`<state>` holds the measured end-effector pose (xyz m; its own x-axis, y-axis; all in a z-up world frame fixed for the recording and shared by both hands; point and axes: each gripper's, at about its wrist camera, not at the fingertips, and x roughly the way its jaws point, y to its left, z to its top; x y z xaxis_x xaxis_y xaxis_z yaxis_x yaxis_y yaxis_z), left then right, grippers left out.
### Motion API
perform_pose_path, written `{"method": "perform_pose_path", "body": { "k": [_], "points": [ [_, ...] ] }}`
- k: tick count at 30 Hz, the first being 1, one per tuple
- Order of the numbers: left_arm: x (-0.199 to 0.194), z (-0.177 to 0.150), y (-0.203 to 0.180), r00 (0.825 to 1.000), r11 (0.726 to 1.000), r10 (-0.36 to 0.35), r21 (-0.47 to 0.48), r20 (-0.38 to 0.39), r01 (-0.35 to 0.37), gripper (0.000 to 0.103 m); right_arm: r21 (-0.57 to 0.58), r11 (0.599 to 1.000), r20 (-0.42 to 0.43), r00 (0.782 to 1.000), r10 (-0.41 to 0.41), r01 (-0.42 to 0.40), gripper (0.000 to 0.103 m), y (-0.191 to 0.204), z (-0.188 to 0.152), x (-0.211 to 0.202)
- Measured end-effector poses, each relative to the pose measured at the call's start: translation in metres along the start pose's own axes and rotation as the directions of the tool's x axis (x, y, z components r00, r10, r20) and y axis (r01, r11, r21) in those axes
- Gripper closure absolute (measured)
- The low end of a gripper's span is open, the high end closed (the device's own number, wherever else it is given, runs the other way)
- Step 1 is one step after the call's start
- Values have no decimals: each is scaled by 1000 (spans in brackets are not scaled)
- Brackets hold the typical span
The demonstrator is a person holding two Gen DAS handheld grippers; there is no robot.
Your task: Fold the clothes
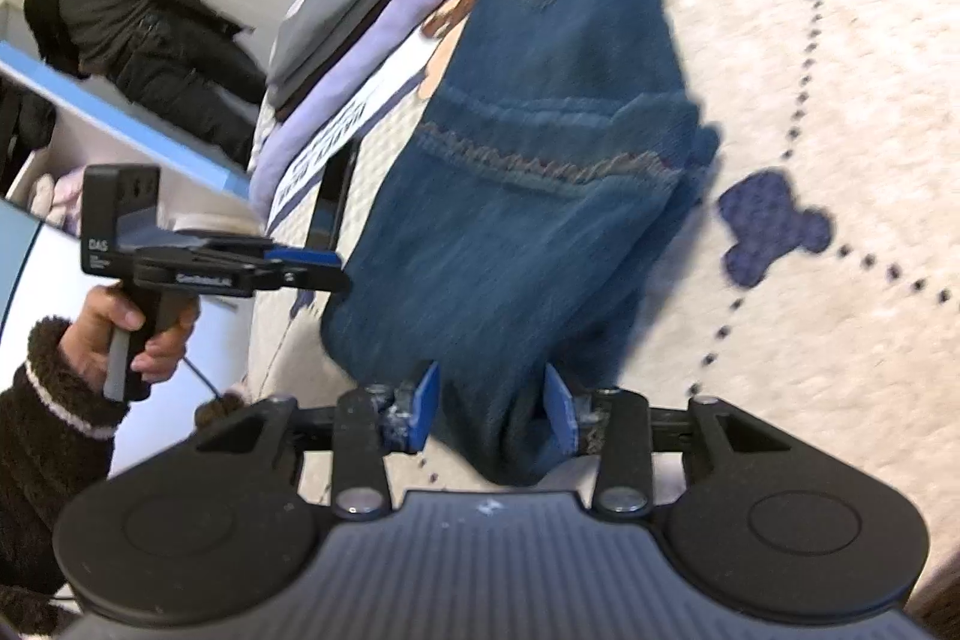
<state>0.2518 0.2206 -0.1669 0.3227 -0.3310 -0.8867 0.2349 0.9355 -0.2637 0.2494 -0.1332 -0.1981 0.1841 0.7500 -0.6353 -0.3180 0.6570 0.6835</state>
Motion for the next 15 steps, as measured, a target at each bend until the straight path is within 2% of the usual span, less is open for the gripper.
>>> {"method": "perform_pose_path", "body": {
  "k": [3,11,15],
  "points": [
    [8,15,-2,1000,1000,0,10,14,0,65,25,1000,42,999,-8,7,60,-9,7,-3],
    [45,48,6,1000,1000,22,-3,22,-21,65,77,991,120,985,-121,113,59,-39,28,6],
    [61,57,15,1000,1000,8,-23,4,-8,63,118,987,140,982,-129,113,59,-54,34,16]
  ]
}}
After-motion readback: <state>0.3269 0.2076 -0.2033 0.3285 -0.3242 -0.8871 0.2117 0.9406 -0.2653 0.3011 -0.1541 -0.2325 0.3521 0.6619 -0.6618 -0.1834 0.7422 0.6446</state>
